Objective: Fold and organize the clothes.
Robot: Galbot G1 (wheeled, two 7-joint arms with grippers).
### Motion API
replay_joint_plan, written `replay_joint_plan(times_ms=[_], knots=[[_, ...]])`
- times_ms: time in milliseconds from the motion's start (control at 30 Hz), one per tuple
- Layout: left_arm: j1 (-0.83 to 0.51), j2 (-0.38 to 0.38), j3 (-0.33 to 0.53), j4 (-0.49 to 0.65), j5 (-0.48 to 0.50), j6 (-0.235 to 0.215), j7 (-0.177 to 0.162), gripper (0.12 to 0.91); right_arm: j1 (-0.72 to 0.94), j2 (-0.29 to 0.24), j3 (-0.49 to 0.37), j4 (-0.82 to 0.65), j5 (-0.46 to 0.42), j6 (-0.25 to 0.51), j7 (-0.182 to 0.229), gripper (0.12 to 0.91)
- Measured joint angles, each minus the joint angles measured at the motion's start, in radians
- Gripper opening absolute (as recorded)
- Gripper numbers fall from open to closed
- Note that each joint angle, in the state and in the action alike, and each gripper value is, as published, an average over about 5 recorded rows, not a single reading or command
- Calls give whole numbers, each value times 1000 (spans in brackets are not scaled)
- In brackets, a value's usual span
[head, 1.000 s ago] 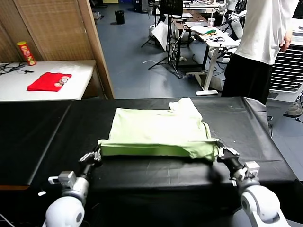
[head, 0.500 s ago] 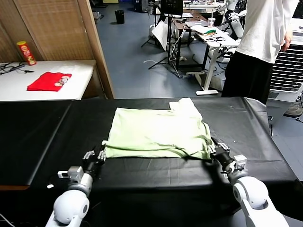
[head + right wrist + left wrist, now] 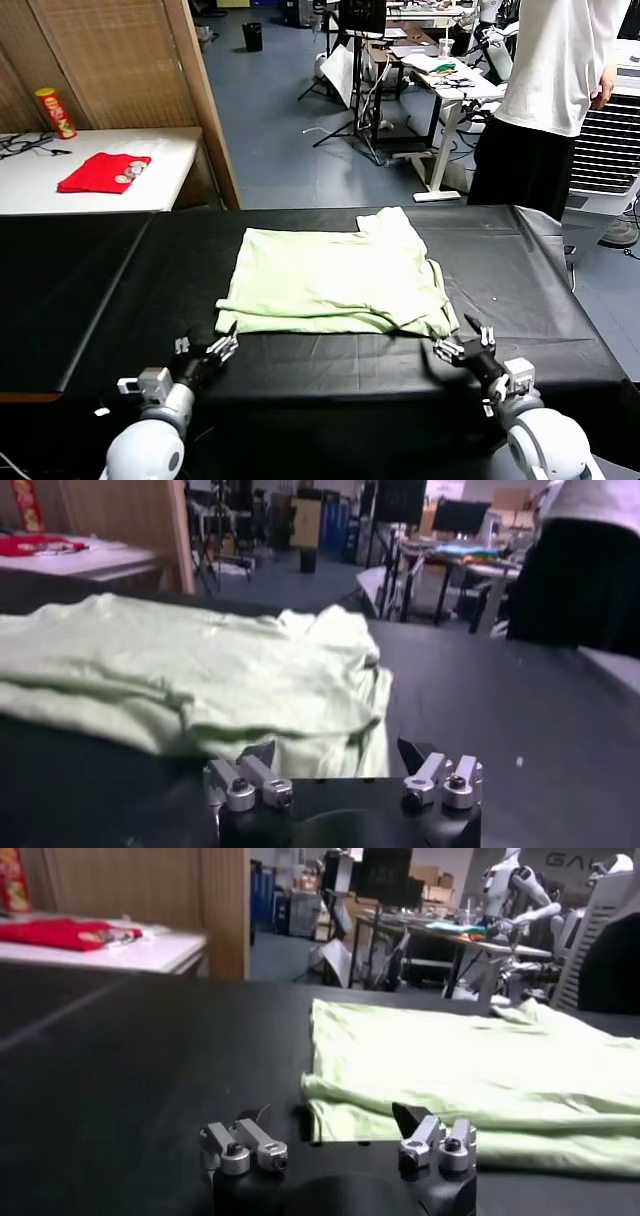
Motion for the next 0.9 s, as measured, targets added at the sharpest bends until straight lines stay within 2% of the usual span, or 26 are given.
replay_joint_plan(times_ms=[100, 133, 233, 333, 467, 533, 667, 900], knots=[[-1, -1, 0, 7, -8, -2, 6, 726, -1, 2, -2, -1, -3, 0, -3, 376], [-2, -2, 1, 9, -10, -2, 8, 675, -1, 2, -2, -1, -4, 0, -3, 310], [-6, -3, 3, 15, -17, -3, 12, 510, -2, 3, -2, 1, -4, 1, -3, 177], [-12, -3, 4, 22, -32, 3, 13, 342, -4, 3, -2, 5, -4, 1, -3, 128], [-18, -2, 6, 35, -39, 12, 13, 161, -13, 2, -3, 14, -2, -1, 3, 122], [-19, -2, 8, 40, -28, 13, 15, 128, -20, 0, -3, 22, 0, -8, 12, 122], [-16, 1, 9, 39, 12, 13, 13, 127, -38, -10, 4, 43, 12, -40, 36, 122], [33, 20, -17, -22, 87, 23, -13, 127, -87, -31, 16, 93, 34, -90, 51, 122]])
